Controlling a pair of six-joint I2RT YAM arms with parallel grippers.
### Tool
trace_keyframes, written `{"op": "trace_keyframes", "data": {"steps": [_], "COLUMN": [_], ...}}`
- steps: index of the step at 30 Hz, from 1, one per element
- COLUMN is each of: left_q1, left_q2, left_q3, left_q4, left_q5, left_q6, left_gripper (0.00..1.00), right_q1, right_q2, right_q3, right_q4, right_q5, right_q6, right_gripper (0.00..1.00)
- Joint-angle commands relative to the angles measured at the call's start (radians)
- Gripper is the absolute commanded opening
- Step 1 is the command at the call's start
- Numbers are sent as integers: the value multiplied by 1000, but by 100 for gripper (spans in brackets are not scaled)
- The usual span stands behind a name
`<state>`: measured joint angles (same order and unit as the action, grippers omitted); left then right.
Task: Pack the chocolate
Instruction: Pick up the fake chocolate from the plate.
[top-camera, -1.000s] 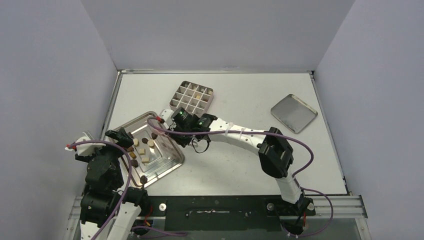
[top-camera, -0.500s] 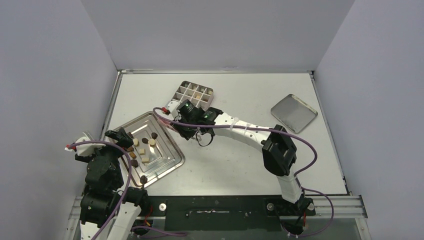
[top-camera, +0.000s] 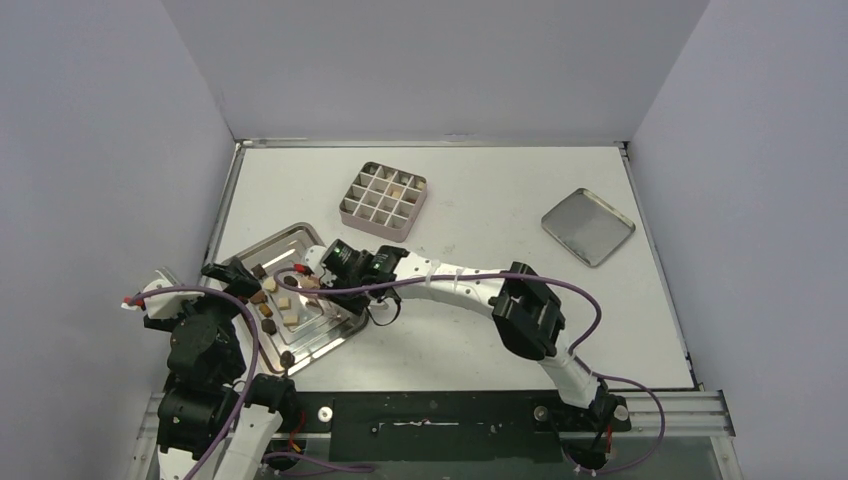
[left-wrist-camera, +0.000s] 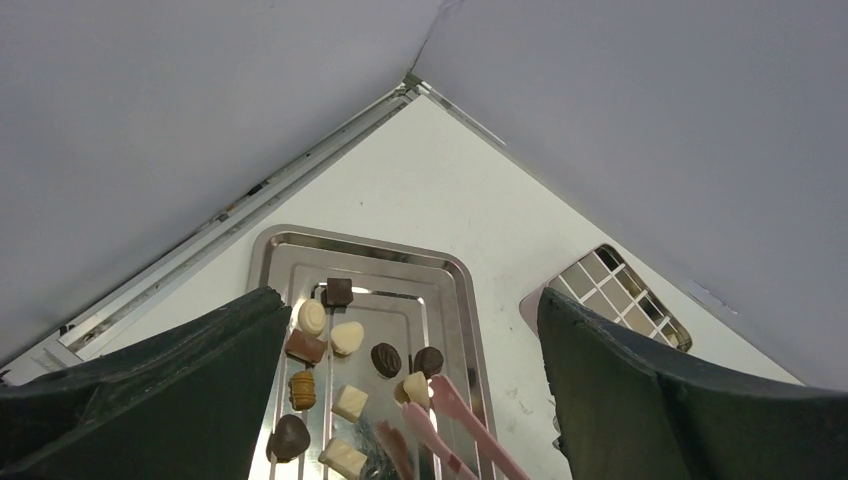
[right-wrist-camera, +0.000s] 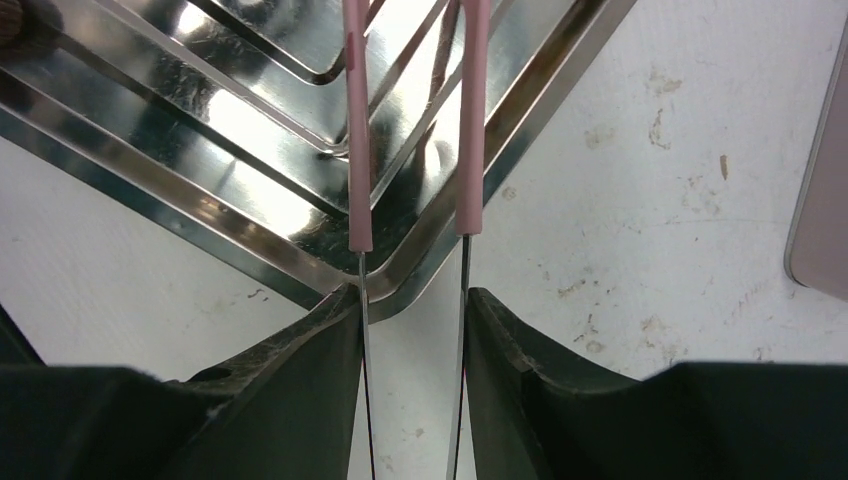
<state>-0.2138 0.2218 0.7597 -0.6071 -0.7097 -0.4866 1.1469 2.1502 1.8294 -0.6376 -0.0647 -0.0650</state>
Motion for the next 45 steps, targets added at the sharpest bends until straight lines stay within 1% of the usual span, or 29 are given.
{"op": "trace_keyframes", "data": {"steps": [1, 14, 19, 22, 32, 40, 45], "left_q1": [4, 4, 4, 4, 4, 4, 4], "left_q2": [-5, -2, -2, -2, -3, -3, -4], "left_q3": [39, 39, 38, 38, 35, 34, 33], "left_q4": [4, 4, 3, 6, 8, 9, 10], "left_q5": [-16, -14, -13, -11, -2, 1, 3], "left_q6": [-5, -7, -6, -5, -5, -6, -4], "left_gripper": [95, 95, 95, 95, 96, 96, 96], "right_q1": [-16, -16, -16, -16, -59, -159, -250], "right_q2": [5, 102, 93, 67, -84, -178, -192], "right_q3": [62, 155, 151, 130, 10, -53, -56], "right_q4": [10, -14, -10, 2, 68, 111, 130], "right_q5": [55, 42, 38, 34, -6, -44, 27], "right_q6": [-12, -25, -21, -15, 21, 41, 37], "right_gripper": [39, 38, 29, 24, 19, 18, 18]}}
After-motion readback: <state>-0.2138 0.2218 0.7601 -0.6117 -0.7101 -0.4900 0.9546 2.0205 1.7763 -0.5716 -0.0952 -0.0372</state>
